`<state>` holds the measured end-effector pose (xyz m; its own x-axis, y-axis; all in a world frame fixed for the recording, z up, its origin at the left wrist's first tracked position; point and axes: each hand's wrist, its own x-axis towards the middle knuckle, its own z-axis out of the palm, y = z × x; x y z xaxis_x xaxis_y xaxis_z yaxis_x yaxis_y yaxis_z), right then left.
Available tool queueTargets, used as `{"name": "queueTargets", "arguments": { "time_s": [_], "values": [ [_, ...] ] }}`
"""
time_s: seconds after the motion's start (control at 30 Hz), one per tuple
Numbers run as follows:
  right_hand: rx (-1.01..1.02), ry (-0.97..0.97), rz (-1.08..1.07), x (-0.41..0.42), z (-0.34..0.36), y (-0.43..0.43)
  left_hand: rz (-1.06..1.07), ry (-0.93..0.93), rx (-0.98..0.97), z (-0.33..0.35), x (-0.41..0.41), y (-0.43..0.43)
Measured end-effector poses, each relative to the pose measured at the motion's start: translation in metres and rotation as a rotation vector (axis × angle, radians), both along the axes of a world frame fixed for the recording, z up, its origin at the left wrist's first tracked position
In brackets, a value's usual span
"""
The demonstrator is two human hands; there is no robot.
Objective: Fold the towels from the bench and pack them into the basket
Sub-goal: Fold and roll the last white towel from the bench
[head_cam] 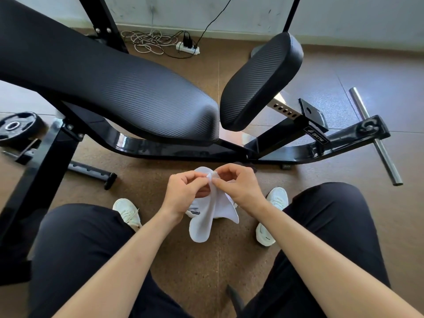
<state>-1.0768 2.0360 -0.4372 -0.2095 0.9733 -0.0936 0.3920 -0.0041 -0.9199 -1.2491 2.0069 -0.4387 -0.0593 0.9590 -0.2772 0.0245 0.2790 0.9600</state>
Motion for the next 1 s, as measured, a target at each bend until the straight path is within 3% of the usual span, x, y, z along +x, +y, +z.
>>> {"name": "queueTargets", "arguments": {
  "time_s": [0.2, 0.37, 0.43, 0.5, 0.6, 0.73, 0.87, 1.0],
  "values": [
    [0.171, -0.125, 0.015, 0.000, 0.000, 0.001, -0.102, -0.110, -0.013, -0.002, -0.003, 0.001],
    [0.150, -0.110, 0.026, 0.008, 0.001, 0.007, -0.183, -0.094, 0.028, 0.003, -0.008, 0.004],
    [0.125, -0.097, 0.036, 0.012, 0.003, 0.010, -0.140, 0.062, 0.114, 0.003, -0.013, 0.006],
    [0.106, -0.099, 0.069, 0.017, 0.006, 0.013, -0.098, 0.341, 0.218, -0.002, -0.024, 0.009],
    [0.058, -0.095, 0.110, 0.026, 0.012, 0.016, -0.207, 0.622, 0.253, -0.013, -0.035, 0.011],
    [-0.002, -0.023, 0.120, 0.034, 0.020, 0.015, -0.363, 0.800, 0.140, -0.027, -0.029, 0.007],
    [-0.039, 0.008, 0.133, 0.040, 0.021, 0.015, -0.335, 0.922, 0.194, -0.031, -0.024, 0.005],
    [-0.042, -0.024, 0.086, 0.045, 0.019, 0.019, -0.275, 0.921, 0.232, -0.025, -0.023, 0.004]
  ]
}}
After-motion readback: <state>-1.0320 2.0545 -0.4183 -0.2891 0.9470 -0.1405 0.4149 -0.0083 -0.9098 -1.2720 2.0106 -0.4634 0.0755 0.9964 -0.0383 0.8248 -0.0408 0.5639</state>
